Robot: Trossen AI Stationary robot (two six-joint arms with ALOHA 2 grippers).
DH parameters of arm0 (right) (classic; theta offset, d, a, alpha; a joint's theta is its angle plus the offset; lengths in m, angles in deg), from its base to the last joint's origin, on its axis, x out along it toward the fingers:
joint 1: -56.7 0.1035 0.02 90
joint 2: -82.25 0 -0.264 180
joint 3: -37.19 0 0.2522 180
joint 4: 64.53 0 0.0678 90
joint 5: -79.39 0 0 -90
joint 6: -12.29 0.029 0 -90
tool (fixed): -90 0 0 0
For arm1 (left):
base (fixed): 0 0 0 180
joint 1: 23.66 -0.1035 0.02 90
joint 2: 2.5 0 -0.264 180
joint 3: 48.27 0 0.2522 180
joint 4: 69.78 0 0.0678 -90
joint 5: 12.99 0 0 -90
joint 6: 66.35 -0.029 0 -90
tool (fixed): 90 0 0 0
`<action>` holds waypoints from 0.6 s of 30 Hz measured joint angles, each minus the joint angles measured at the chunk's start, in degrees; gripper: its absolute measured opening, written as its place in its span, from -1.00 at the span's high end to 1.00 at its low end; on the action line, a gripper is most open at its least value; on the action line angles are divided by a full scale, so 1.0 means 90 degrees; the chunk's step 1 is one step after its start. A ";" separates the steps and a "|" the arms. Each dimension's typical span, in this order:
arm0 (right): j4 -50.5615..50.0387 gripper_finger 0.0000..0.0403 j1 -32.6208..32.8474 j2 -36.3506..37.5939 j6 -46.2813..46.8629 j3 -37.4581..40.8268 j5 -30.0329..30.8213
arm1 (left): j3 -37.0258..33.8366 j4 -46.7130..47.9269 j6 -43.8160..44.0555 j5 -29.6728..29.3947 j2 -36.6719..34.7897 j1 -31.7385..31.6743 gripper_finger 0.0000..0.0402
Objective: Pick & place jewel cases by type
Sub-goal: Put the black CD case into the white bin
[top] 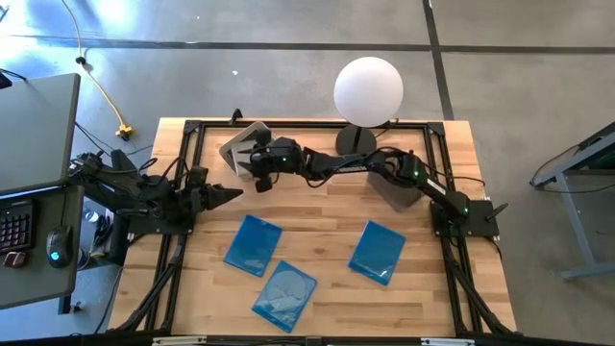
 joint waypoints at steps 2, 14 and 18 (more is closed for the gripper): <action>0.0182 0.30 -0.0046 0.0000 -0.0006 0.0002 -0.0077 | 0.0000 0.0000 0.0000 0.0002 -0.0002 0.0000 0.16; -0.4238 0.31 0.0182 0.0979 -0.1461 -0.0002 -0.0308 | 0.0000 0.0004 -0.0046 0.0526 -0.0002 0.0000 0.16; -0.5365 0.31 0.0118 0.0987 -0.1894 0.0025 0.0510 | 0.0000 0.0005 -0.0196 0.0533 -0.0001 0.0000 0.16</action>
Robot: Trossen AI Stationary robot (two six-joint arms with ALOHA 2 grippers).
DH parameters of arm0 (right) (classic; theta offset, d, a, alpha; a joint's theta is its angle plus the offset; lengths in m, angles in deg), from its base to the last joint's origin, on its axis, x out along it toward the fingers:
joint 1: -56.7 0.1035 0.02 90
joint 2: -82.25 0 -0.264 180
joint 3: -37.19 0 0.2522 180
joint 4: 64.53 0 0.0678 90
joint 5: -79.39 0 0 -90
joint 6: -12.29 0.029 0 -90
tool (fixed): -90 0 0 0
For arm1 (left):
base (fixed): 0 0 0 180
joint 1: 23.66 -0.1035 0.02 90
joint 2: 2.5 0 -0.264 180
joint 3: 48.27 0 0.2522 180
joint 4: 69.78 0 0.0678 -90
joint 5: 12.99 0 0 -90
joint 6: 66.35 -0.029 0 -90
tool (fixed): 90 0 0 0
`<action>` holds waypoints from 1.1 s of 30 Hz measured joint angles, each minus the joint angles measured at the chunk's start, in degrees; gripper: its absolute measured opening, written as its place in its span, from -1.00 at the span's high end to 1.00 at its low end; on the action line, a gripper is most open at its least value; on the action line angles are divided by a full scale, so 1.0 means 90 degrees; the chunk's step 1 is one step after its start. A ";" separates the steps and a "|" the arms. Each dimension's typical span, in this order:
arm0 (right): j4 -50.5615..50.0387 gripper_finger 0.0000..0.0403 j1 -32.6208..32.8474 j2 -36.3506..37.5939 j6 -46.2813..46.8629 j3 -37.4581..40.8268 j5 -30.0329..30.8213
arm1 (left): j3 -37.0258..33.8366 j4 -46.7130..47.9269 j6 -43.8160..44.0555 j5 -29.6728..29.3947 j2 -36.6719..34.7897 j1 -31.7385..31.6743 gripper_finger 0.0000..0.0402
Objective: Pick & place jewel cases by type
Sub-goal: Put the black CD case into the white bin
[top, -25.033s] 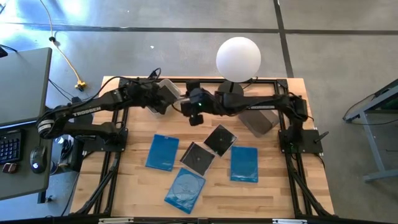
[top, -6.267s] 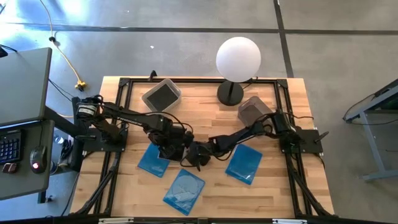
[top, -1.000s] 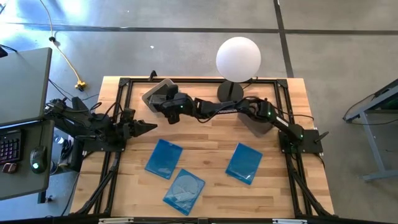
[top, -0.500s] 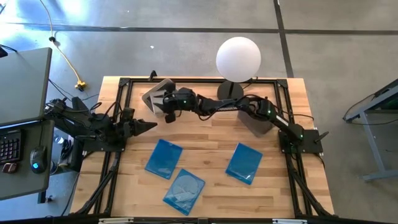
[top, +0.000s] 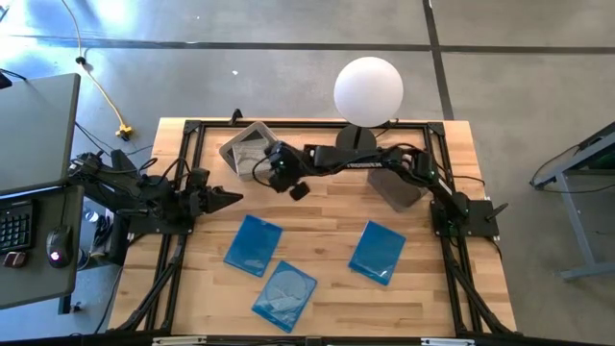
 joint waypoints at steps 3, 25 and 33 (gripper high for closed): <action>0.0140 0.31 -0.0110 0.0025 -0.0359 0.0326 0.0648 | 0.0000 0.0007 -0.0003 0.0120 -0.0002 0.0000 0.16; 0.4963 0.31 -0.0065 -0.0474 -0.1734 0.1474 -0.0897 | 0.0000 -0.0049 0.0026 -0.0090 0.0001 0.0000 0.16; 0.4864 0.31 -0.0042 -0.0751 -0.1527 0.0755 -0.0117 | 0.0000 -0.0090 0.0198 -0.0105 -0.0002 0.0000 0.16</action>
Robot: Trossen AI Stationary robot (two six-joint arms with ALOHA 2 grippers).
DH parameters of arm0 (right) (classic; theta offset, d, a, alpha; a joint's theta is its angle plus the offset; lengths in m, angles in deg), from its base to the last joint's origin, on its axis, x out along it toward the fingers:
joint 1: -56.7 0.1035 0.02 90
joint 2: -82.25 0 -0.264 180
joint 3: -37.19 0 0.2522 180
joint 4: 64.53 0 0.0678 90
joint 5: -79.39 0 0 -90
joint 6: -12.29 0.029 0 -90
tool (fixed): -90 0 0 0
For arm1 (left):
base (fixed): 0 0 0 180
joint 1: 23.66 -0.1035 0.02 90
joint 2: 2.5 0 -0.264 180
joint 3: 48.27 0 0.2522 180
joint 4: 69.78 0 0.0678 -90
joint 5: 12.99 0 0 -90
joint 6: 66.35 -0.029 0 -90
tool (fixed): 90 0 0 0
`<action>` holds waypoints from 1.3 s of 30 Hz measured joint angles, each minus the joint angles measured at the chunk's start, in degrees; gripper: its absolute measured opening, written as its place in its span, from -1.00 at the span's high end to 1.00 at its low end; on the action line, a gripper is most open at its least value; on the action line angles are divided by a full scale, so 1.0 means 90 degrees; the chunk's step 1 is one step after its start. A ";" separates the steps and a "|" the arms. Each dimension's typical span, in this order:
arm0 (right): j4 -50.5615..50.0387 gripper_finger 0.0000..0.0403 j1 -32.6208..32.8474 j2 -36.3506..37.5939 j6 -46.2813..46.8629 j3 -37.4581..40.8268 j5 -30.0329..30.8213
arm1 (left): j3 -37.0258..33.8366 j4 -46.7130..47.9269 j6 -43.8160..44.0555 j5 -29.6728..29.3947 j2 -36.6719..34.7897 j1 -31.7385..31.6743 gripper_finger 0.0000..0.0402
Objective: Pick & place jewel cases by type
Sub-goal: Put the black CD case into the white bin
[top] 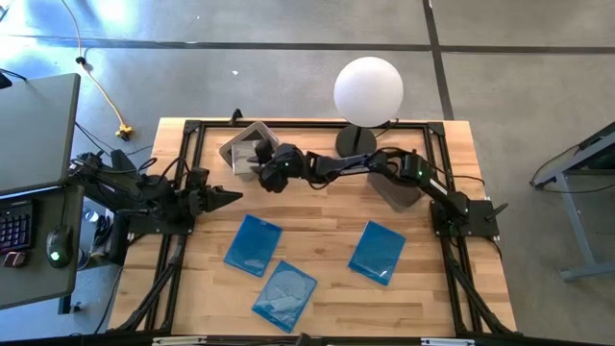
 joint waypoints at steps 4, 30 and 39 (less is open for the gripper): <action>-0.0610 0.31 0.0216 0.0116 0.0381 -0.0015 0.0593 | 0.0000 0.0000 0.0023 0.0027 0.0000 0.0000 0.16; -0.1433 0.31 -0.0062 0.0219 0.0634 -0.0021 0.0882 | 0.0000 0.0056 -0.0007 0.0272 0.0000 0.0002 0.16; -0.0103 0.37 -0.0220 0.0230 0.1464 -0.0023 -0.1251 | 0.0000 0.0047 -0.0005 -0.0008 0.0000 0.0001 0.16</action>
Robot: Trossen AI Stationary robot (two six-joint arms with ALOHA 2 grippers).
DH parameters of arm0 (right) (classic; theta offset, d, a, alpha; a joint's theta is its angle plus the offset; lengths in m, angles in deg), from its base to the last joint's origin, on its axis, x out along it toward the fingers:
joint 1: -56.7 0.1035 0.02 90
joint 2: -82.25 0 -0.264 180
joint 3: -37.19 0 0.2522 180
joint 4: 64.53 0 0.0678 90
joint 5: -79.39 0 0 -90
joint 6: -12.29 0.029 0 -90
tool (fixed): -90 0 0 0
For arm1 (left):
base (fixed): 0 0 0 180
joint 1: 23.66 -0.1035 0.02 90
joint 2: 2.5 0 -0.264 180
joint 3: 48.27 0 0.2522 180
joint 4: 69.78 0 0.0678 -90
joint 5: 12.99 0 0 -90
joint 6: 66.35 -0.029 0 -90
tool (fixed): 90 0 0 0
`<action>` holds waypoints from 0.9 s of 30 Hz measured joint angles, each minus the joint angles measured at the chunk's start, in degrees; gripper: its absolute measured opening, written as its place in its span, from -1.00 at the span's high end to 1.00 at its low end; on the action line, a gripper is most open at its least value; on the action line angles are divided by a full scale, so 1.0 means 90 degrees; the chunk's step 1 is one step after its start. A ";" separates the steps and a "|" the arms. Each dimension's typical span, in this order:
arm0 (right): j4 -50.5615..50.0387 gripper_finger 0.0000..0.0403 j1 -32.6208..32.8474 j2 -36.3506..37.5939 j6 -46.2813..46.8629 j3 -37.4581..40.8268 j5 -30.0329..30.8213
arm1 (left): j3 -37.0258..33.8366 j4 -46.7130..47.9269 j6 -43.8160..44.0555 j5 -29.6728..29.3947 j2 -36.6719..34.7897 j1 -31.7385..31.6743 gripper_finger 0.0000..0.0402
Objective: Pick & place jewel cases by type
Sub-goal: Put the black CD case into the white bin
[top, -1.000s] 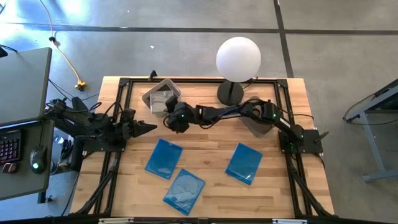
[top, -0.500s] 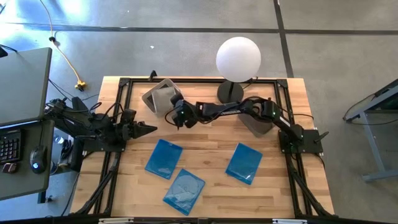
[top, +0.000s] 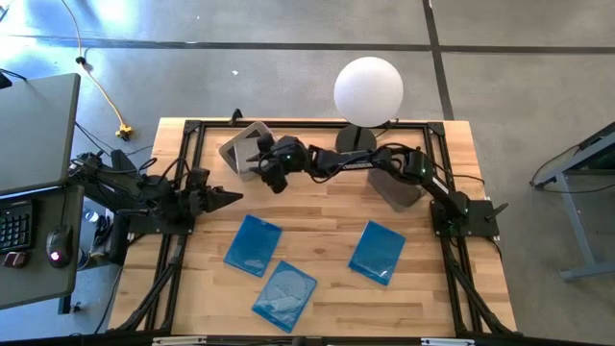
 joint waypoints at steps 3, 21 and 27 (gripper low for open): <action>0.0560 0.38 0.0009 0.0000 0.0505 0.0000 -0.0390 | 0.0000 -0.0002 0.0001 -0.0138 0.0001 -0.0001 0.16; -0.2526 0.38 0.0321 0.0845 0.0518 -0.0001 0.0379 | 0.0000 0.0010 -0.0002 0.0017 0.0002 0.0001 0.16; -0.3100 0.38 0.0427 0.0896 0.0381 0.0000 0.1159 | 0.0000 0.0096 -0.0002 0.0262 0.0005 0.0001 0.16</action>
